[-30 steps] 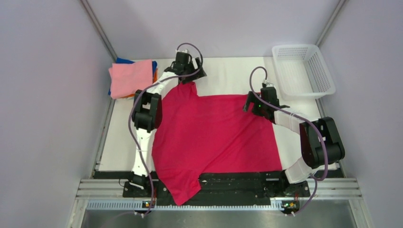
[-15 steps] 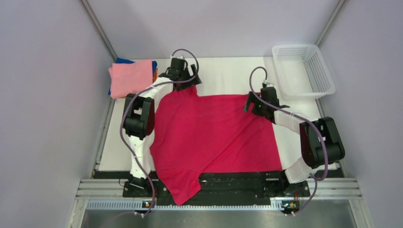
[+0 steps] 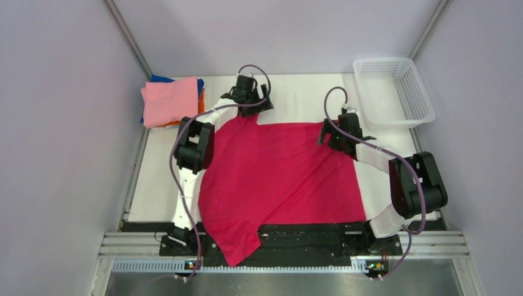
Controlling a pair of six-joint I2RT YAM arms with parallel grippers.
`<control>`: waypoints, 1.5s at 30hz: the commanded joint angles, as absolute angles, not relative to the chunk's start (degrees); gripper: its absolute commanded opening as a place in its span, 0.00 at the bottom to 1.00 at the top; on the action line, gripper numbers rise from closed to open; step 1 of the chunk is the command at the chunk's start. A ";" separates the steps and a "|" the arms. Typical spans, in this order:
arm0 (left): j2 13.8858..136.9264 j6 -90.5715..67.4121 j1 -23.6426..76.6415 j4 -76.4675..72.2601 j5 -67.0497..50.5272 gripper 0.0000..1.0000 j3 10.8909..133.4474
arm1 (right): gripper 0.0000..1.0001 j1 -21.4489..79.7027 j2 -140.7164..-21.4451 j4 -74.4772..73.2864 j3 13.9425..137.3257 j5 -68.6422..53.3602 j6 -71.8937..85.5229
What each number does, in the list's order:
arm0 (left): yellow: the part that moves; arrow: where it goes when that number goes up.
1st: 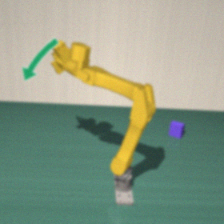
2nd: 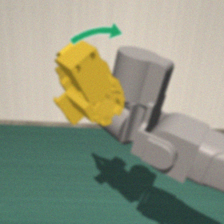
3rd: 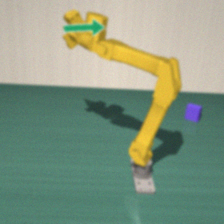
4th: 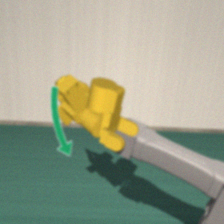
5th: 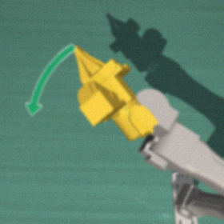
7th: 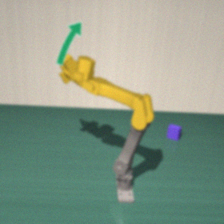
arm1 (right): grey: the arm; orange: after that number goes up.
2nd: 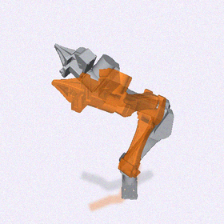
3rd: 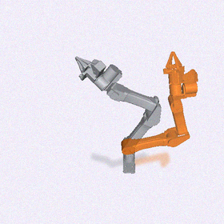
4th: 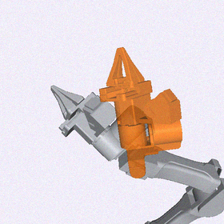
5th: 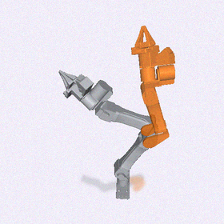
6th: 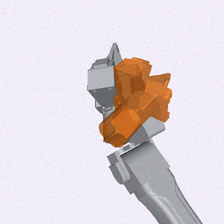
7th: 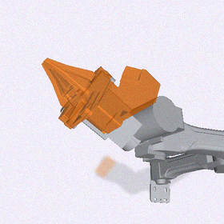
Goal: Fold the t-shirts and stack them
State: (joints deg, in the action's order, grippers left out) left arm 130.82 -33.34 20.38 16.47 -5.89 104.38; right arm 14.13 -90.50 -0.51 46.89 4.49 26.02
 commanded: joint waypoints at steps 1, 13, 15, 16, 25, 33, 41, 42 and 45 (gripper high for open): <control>135.40 -35.03 20.36 13.43 -5.84 0.99 112.80 | 0.99 13.83 -87.77 0.09 47.84 5.77 25.47; 127.70 -28.43 20.41 18.11 -0.75 0.99 114.21 | 0.99 11.47 -82.89 -2.04 50.99 8.05 25.25; 122.56 -27.11 20.46 16.57 3.13 0.99 109.13 | 0.99 11.51 -83.09 -2.07 52.27 7.80 24.93; 119.78 -26.66 20.46 15.63 3.96 0.99 106.07 | 0.99 11.45 -83.55 -2.04 52.90 7.63 24.74; 106.05 -25.47 20.32 16.12 14.96 0.99 87.29 | 0.99 11.45 -89.63 -1.40 57.81 3.88 24.19; 111.31 -27.11 19.81 19.49 18.54 0.99 84.61 | 0.99 11.45 -99.11 -4.20 62.52 2.98 20.07; 121.29 -29.34 16.01 20.79 11.72 0.99 90.85 | 0.99 11.01 -106.61 -4.12 65.22 2.31 20.17; 122.48 -29.80 15.73 20.93 11.87 0.99 91.57 | 0.99 10.73 -107.18 -4.09 65.13 2.29 20.66; 125.86 -31.35 14.58 21.40 10.22 0.99 94.60 | 0.99 9.83 -108.81 -3.46 65.10 2.13 21.12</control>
State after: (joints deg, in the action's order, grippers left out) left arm 122.26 -28.62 16.25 21.06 12.86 90.13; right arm 11.38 -106.17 -3.97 63.40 2.70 20.64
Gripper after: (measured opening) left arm 0.986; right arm 0.985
